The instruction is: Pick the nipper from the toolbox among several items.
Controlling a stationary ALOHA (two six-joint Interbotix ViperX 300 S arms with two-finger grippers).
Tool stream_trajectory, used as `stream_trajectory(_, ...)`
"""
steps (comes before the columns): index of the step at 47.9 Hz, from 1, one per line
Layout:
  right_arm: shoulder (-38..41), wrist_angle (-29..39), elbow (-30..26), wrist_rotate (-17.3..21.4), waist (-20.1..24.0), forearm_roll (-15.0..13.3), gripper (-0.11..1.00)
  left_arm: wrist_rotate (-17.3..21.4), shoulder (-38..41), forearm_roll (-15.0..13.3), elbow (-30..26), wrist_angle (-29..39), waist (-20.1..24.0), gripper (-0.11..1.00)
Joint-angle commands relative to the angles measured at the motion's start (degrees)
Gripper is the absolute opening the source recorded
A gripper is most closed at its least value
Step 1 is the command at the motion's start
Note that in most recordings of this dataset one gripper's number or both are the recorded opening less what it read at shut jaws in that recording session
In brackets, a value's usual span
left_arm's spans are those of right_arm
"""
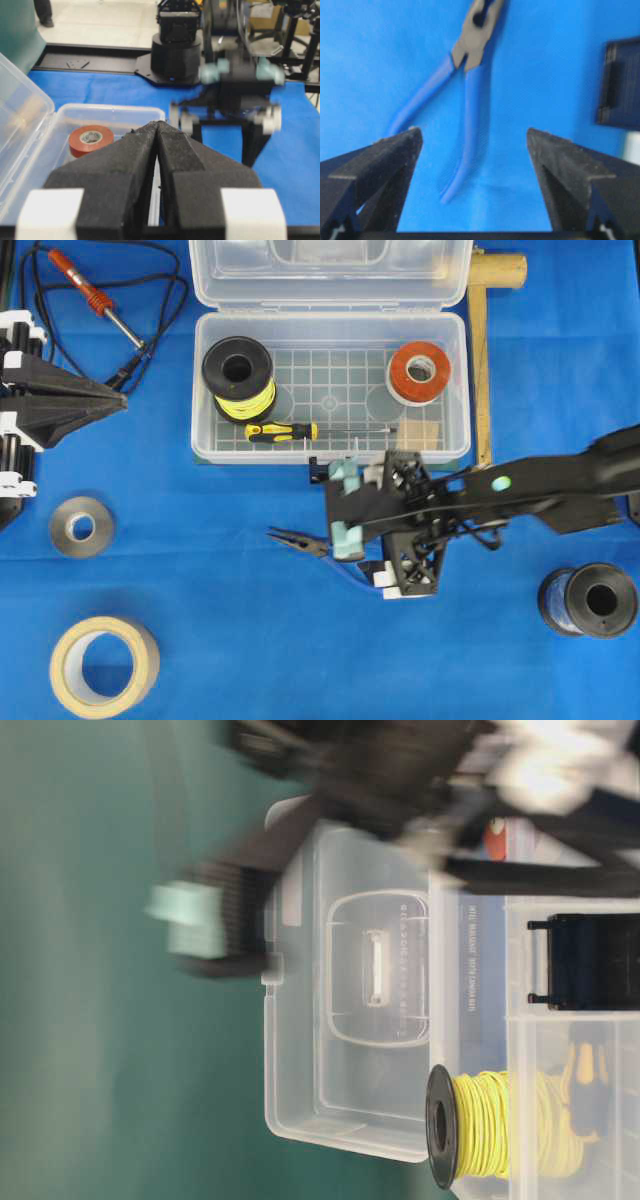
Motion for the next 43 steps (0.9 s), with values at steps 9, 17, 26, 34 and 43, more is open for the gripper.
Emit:
stream_trajectory(9,-18.98,2.81,2.81,0.26,-0.70,-5.54,0.77,-0.09,0.18,0.00,-0.53,-0.18,0.00,0.00)
stream_trajectory(17,-31.73,2.90,10.55,0.53,-3.52,-8.44,0.77,-0.18,0.09,-0.09,-0.53,-0.09,0.09,0.00)
stream_trajectory(26,-48.96,2.29,21.09,0.53,-5.80,-8.70,0.77,-0.18,0.09,0.00,-0.53,0.18,0.00,0.00)
stream_trajectory(34,-62.40,1.41,29.00,0.79,-6.15,-8.61,0.77,-0.18,0.09,-0.09,-0.44,0.26,0.09,0.00)
stream_trajectory(43,-70.84,-0.26,36.47,2.55,-6.59,-8.53,0.77,-0.26,0.09,-0.09,-0.26,0.18,0.00,0.00)
